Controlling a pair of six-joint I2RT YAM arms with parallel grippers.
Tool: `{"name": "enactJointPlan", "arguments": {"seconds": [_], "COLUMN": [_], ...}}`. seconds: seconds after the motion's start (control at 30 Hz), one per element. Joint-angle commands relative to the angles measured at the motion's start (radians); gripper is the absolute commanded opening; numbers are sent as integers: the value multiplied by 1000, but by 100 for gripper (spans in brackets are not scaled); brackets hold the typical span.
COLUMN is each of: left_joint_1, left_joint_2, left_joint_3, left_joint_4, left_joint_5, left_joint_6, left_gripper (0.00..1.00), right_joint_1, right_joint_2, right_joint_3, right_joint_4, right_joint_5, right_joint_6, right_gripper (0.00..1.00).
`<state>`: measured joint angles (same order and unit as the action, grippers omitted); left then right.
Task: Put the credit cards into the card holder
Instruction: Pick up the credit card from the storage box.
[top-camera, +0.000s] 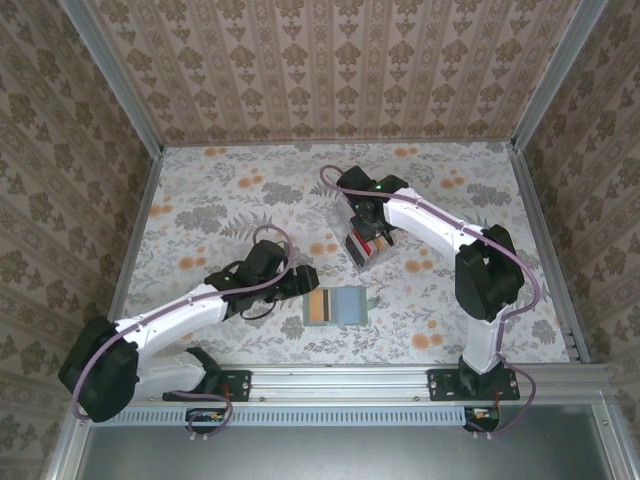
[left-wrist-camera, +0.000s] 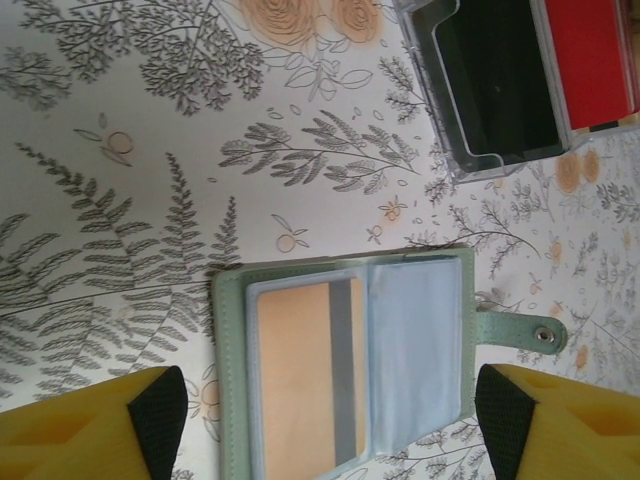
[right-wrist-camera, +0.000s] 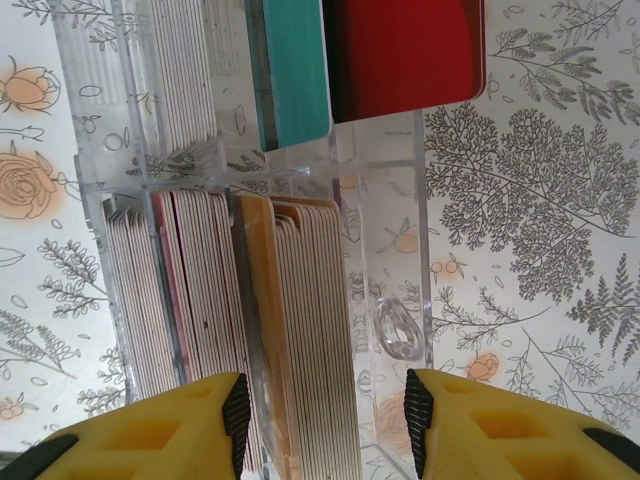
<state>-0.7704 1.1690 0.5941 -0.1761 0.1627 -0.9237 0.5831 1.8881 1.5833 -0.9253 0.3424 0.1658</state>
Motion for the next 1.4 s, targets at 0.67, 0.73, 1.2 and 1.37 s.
{"name": "enactJointPlan", "arguments": {"seconds": [0.67, 0.73, 1.2, 1.37], "left_joint_1": [9, 10, 8, 8], "left_joint_2": [47, 50, 64, 70], "left_joint_3": [64, 65, 67, 67], "left_joint_4": [29, 29, 35, 36], "left_joint_5": [50, 51, 58, 61], "left_joint_6": [28, 27, 17, 16], "left_gripper": [81, 81, 81, 81], "right_joint_1": [43, 43, 43, 47], "right_joint_2": [29, 26, 18, 18], "right_joint_3": [21, 18, 9, 0], "right_joint_4": [-35, -35, -33, -29], "right_joint_5": [247, 250, 259, 257], "right_joint_6": [-12, -12, -14, -23], "right_gripper": [45, 44, 39, 36]}}
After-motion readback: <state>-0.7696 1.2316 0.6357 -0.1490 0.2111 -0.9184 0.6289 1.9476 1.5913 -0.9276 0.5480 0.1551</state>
